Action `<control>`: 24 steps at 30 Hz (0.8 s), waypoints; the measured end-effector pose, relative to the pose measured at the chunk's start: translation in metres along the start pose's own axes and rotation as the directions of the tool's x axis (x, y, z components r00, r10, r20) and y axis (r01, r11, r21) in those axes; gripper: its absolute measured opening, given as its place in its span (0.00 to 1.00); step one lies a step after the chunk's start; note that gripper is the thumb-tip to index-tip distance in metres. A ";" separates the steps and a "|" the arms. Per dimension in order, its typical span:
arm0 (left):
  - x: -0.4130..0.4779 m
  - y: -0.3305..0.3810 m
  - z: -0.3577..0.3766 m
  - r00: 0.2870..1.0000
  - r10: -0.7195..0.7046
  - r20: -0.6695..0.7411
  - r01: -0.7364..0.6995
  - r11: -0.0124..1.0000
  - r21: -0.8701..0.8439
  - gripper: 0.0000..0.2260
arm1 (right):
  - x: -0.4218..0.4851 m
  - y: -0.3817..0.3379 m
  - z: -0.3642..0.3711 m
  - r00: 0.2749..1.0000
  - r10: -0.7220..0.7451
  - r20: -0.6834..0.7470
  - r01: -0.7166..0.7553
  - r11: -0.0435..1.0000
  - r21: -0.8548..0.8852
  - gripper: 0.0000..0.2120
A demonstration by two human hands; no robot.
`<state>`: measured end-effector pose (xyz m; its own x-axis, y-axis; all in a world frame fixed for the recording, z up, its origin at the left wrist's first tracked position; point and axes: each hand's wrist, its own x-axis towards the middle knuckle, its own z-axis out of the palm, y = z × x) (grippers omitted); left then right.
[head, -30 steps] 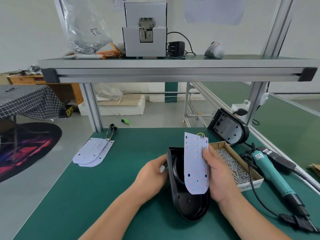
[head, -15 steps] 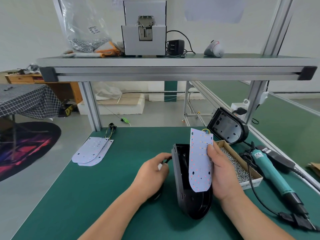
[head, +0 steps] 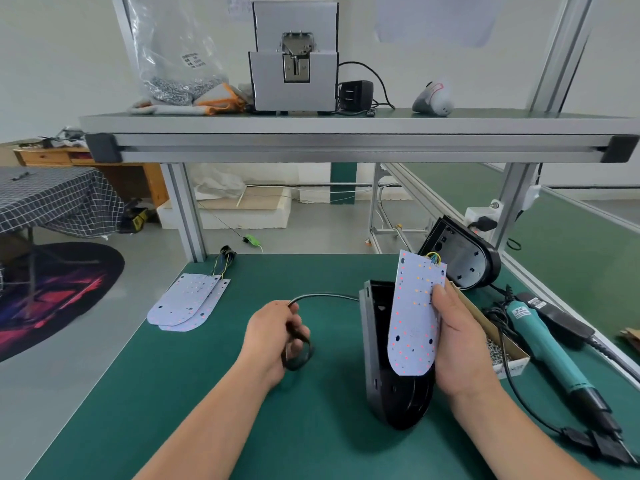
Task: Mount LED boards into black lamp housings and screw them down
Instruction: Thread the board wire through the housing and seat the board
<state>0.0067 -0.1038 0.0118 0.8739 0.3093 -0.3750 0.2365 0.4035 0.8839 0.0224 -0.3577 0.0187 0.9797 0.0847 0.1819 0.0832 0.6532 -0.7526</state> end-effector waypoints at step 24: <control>0.011 0.002 -0.016 0.942 0.322 -0.090 -0.329 0.941 -0.074 0.11 | 0.004 -0.003 -0.010 0.974 0.211 0.083 -0.194 0.965 -0.175 0.17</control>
<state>0.0105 -0.0858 0.0051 0.8614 0.4992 -0.0935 -0.0965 0.3416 0.9349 0.0277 -0.3663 0.0153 0.9567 0.2825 0.0707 -0.0779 0.4821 -0.8727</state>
